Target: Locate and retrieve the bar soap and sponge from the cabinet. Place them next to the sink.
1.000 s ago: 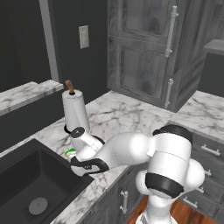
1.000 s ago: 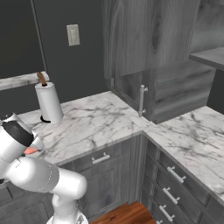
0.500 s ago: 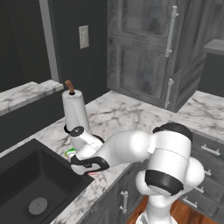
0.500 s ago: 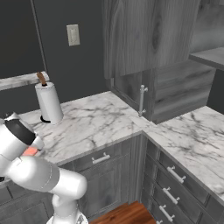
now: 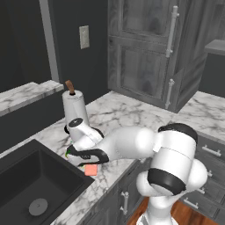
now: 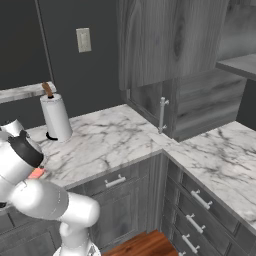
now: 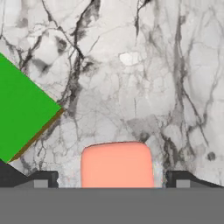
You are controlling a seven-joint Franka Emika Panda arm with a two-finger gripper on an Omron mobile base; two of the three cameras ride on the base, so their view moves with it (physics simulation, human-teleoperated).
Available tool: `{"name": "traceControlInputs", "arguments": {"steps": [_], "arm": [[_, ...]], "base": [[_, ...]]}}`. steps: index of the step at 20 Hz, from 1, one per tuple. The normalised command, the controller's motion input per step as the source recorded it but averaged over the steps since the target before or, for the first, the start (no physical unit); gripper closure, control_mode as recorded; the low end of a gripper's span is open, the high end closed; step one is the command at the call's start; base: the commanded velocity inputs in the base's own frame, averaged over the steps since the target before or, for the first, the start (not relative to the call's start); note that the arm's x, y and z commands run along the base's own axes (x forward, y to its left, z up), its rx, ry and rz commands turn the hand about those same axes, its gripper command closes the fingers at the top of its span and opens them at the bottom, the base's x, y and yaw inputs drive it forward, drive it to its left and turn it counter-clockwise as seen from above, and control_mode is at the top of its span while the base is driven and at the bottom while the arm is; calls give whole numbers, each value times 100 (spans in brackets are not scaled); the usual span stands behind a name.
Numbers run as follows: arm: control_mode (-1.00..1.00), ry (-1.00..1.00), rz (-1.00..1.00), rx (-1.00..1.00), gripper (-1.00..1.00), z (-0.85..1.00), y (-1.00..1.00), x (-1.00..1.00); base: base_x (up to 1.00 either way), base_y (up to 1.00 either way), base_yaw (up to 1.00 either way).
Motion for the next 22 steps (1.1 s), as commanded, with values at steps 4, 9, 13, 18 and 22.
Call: {"name": "traceControlInputs", "arguments": {"steps": [4,9,13,18,22], "arm": [[-100,-2,-1,7,-100,90,0,-48],[-100,-2,0,2,-100,85,-1,-55],[-100,0,4,-2,-100,61,-25,-61],[-100,2,8,-3,-100,52,-33,-65],[-100,9,8,-2,-100,52,-31,-57]], "base": [[0,0,0],[0,0,0],[0,0,0],[0,0,0],[0,0,0]]}}
